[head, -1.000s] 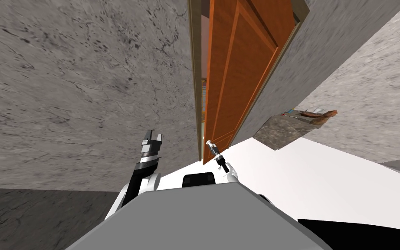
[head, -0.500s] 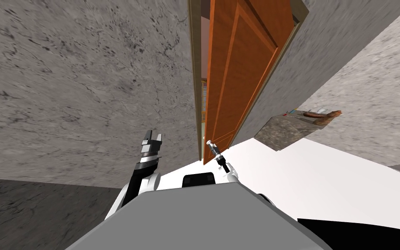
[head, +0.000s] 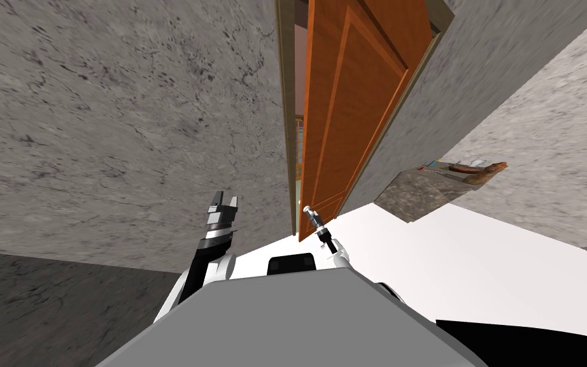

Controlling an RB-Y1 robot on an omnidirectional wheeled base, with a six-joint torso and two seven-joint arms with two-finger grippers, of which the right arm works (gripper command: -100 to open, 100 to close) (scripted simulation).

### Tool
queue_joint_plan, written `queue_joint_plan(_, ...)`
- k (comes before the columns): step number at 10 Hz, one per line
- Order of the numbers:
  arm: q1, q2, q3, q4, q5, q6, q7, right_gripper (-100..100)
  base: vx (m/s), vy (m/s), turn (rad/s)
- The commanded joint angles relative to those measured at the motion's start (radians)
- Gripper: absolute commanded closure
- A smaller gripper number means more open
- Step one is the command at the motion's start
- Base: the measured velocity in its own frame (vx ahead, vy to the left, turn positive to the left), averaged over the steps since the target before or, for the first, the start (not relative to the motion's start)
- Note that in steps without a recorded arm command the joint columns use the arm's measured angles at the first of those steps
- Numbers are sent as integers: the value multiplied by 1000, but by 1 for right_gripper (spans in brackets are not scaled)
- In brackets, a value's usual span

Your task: Pull the door open

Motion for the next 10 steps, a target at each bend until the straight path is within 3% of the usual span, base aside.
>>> queue_joint_plan(1,18,24,29,-3,12,8,-10,100,1,4,-11)
queue_joint_plan(5,18,24,29,-3,12,8,-10,100,-1,-1,1)
queue_joint_plan(6,11,-4,9,-24,-10,18,-42,100,-19,-21,35)
queue_joint_plan(10,10,-9,18,-22,-39,19,-118,100,-31,-20,64)
